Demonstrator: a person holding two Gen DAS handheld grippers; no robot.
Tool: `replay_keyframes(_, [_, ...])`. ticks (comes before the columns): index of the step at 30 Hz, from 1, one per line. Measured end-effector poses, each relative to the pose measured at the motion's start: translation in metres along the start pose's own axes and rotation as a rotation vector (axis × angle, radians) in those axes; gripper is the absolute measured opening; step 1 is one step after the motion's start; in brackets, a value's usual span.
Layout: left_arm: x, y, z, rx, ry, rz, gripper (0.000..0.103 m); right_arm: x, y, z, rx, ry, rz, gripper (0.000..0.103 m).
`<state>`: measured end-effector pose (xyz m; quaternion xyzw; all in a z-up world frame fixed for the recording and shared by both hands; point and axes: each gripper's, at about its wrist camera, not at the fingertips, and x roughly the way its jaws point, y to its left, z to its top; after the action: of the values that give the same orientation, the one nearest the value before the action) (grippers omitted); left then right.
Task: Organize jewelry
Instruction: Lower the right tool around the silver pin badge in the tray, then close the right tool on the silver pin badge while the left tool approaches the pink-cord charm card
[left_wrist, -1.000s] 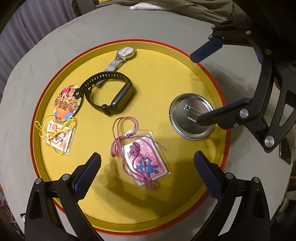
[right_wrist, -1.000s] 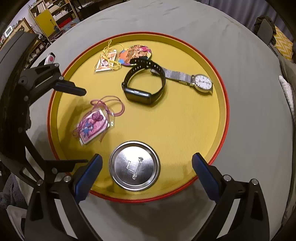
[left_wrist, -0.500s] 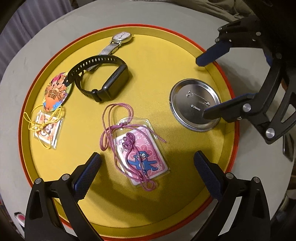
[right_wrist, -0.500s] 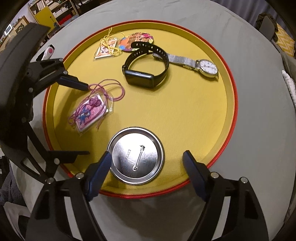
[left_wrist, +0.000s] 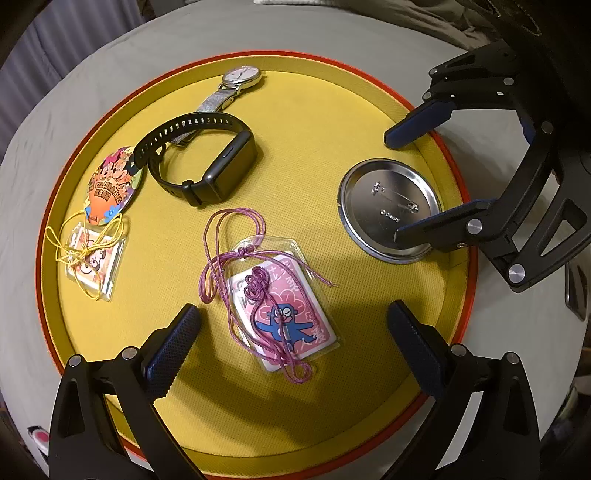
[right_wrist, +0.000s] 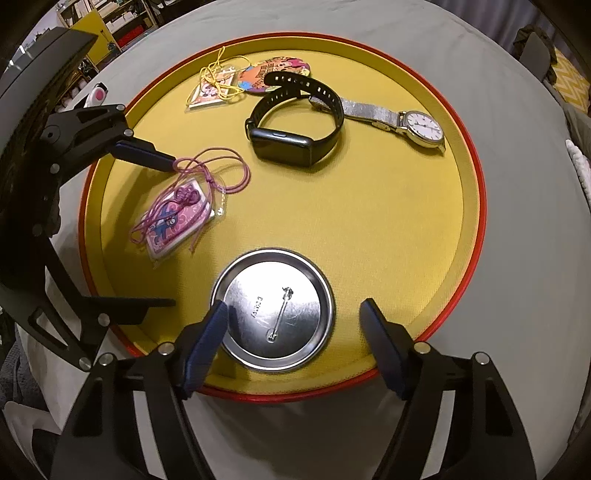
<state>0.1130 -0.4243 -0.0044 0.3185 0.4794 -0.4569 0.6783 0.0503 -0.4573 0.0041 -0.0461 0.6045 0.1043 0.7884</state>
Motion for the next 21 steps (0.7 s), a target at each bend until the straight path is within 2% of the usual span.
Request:
replay_keyframes(8, [-0.0037,-0.0025,-0.003,-0.001,-0.003,0.001,0.098,-0.0045,0.0062,0.003,-0.01,-0.003,-0.012,0.062])
replay_keyframes(10, [-0.0035,-0.0024,-0.0035,-0.002,-0.005,0.001,0.098,-0.0054,0.0056,0.0029,-0.008,-0.009,-0.02,0.052])
replay_keyframes(13, [-0.003,-0.0031,-0.0042,-0.005,-0.008,0.002,0.098,-0.0065,0.0021,0.0028,0.003,-0.015,-0.018,0.044])
replay_keyframes(21, [-0.0035,-0.0038,-0.0051,-0.004,-0.009,0.001,0.098,-0.0091,0.0055,0.0015,-0.025,-0.035,-0.03,0.036])
